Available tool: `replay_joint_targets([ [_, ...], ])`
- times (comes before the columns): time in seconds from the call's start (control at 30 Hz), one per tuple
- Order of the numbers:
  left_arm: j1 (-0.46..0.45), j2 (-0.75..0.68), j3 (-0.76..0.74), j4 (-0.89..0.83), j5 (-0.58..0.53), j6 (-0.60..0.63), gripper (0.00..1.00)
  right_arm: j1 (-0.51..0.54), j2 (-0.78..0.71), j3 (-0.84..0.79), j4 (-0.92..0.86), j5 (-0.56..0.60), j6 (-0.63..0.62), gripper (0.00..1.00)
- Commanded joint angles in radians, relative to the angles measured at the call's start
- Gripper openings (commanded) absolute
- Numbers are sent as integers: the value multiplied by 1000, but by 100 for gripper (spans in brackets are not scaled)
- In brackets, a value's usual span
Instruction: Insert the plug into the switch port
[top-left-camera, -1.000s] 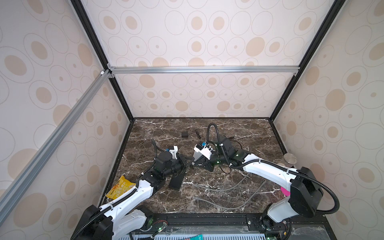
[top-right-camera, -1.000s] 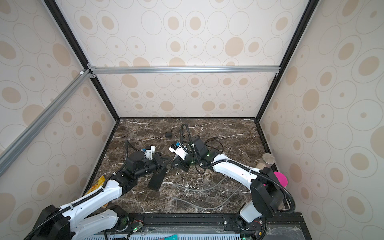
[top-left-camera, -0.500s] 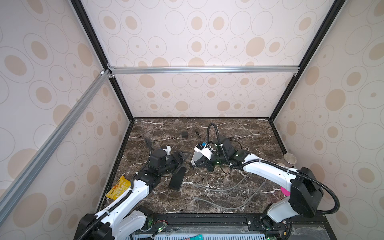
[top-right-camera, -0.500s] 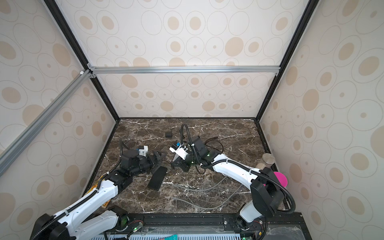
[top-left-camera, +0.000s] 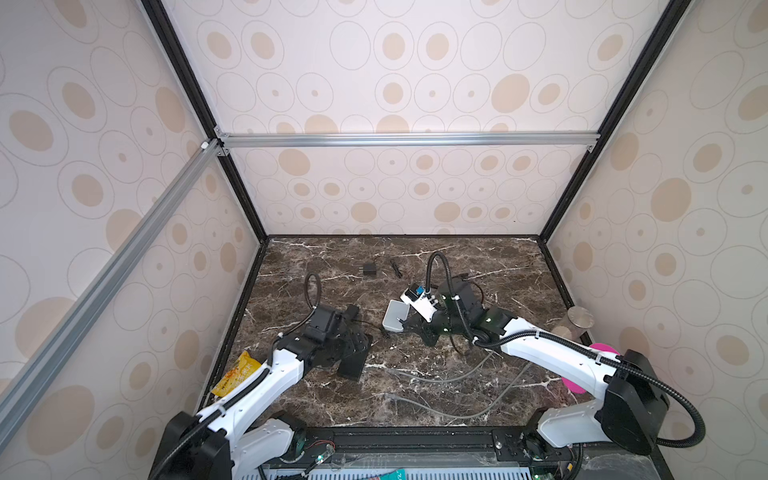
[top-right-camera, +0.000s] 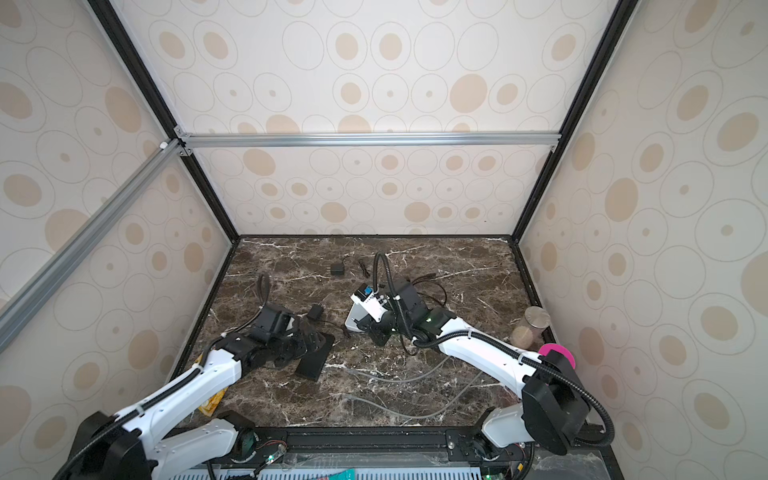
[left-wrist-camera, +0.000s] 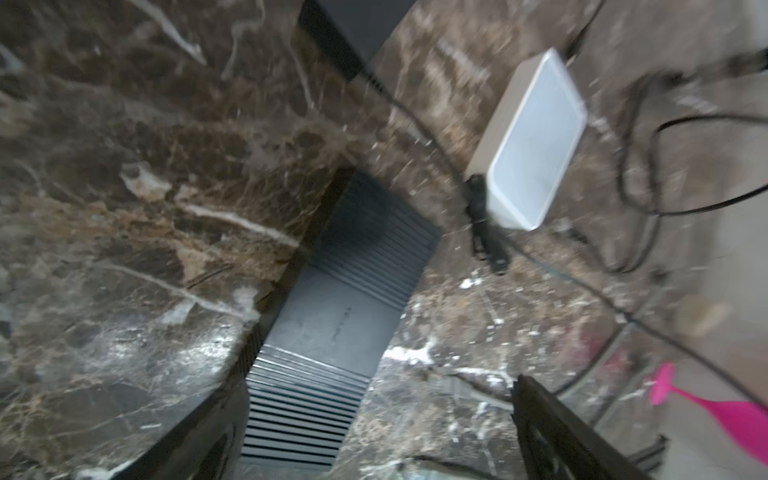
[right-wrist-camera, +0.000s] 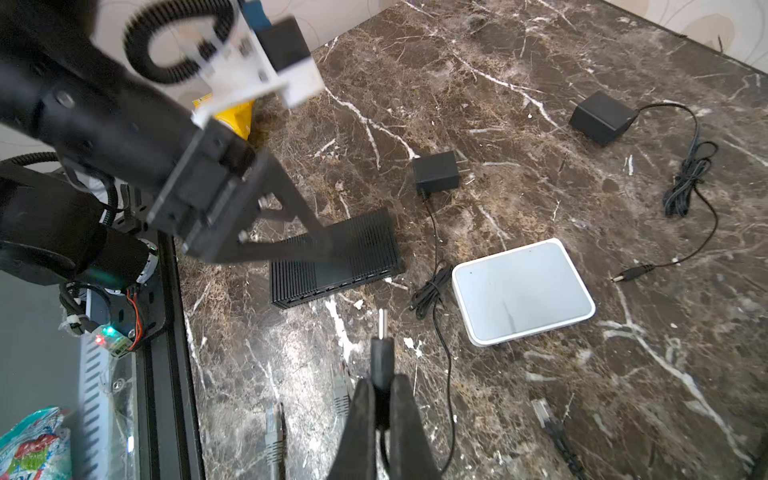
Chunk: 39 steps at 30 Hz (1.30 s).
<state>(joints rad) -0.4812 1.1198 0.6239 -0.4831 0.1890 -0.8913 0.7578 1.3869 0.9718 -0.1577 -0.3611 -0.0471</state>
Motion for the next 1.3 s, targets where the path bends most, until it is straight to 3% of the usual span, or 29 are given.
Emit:
replay_joint_targets([
  [0.0, -75, 110, 37, -83, -165, 74, 98, 0, -30, -26, 28, -2, 30, 0],
  [0.23, -150, 286, 120, -120, -316, 134, 97, 0, -33, -40, 30, -33, 31, 0],
  [0.4, -153, 296, 158, -121, -338, 193, 87, 0, -9, -25, 19, -35, 10, 0],
  [0.53, -153, 315, 194, -142, -327, 267, 73, 0, 6, -20, 38, -39, 17, 0],
  [0.67, -152, 318, 211, -138, -301, 329, 67, 0, 8, -15, 38, -36, 16, 0],
  [0.73, -149, 317, 213, -140, -301, 338, 69, 0, 4, -15, 35, -35, 13, 0],
  [0.87, -144, 328, 220, -159, -314, 329, 95, 0, -1, -15, 29, -36, 9, 0],
  [1.1, -136, 364, 191, -101, -261, 346, 90, 0, -2, -13, 26, -44, 6, 0],
  [1.27, -131, 377, 176, -68, -224, 359, 73, 0, -9, -14, 15, -38, -7, 0],
])
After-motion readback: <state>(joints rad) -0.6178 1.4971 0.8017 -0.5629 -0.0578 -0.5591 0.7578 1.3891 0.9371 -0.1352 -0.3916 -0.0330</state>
